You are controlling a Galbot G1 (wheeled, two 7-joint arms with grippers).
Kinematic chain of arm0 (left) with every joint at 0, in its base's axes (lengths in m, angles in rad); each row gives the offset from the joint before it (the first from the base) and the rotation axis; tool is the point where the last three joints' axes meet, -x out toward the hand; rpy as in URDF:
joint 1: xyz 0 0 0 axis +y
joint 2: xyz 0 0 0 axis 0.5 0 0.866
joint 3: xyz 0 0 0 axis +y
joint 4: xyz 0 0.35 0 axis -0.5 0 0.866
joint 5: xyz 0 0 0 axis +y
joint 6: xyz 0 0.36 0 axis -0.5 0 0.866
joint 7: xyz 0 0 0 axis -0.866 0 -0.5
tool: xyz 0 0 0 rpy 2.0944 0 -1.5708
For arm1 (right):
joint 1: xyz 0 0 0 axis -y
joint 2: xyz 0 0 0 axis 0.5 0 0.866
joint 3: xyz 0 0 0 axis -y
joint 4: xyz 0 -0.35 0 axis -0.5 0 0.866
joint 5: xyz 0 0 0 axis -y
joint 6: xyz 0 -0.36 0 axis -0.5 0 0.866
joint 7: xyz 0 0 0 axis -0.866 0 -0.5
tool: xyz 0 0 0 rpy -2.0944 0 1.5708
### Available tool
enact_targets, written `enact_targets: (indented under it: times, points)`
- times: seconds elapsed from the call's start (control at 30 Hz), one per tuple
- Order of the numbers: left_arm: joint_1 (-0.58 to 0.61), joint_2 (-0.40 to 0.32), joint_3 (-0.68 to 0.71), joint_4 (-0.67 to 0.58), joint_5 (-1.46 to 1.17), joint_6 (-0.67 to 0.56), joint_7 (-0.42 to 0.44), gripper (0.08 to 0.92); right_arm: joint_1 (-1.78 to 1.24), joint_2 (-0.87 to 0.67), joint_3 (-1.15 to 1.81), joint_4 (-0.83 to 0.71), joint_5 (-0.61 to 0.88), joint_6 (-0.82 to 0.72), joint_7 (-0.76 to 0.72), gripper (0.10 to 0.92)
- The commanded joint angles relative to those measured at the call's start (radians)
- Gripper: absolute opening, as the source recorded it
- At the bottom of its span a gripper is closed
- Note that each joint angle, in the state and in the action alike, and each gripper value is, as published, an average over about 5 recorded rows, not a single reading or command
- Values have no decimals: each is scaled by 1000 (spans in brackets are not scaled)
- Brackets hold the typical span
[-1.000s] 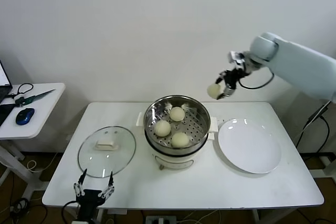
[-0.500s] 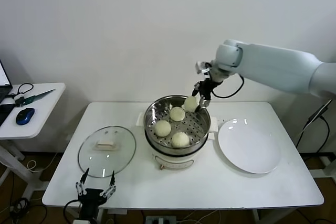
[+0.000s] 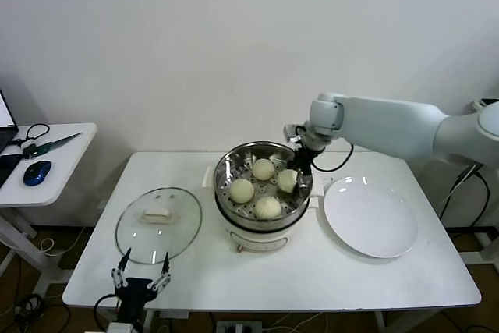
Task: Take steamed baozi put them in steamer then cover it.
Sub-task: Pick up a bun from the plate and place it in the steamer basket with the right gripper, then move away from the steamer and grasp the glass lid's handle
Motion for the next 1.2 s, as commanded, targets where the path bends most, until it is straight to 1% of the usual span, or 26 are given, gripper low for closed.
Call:
enact_targets:
  times: [0.03, 0.27, 0.57, 0.8, 0.9, 1.07, 1.2]
  points:
    - [-10, 2, 1, 9, 1, 3, 1, 823, -51, 15, 15, -14, -25, -7, 16, 721]
    - [-18, 3, 3, 10, 4, 7, 1, 823, -34, 11, 48, -26, -17, -7, -19, 816]
    - [-20, 1, 10, 5, 12, 10, 1, 823, 41, -23, 58, -10, 11, 16, -106, 823]
    - [-17, 1, 14, -5, 19, 11, 0, 823, 74, -79, 105, 5, 31, 64, -109, 823]
    - [-22, 3, 5, -8, 24, 7, -1, 823, 75, -125, 130, 14, 82, 149, -40, 823]
    - [-27, 11, -16, -14, 43, -1, -2, 823, 55, -237, 151, 65, 173, 331, 189, 823]
    - [-20, 1, -14, -17, 41, -3, -3, 823, -29, -341, 221, 108, 218, 438, 366, 823]
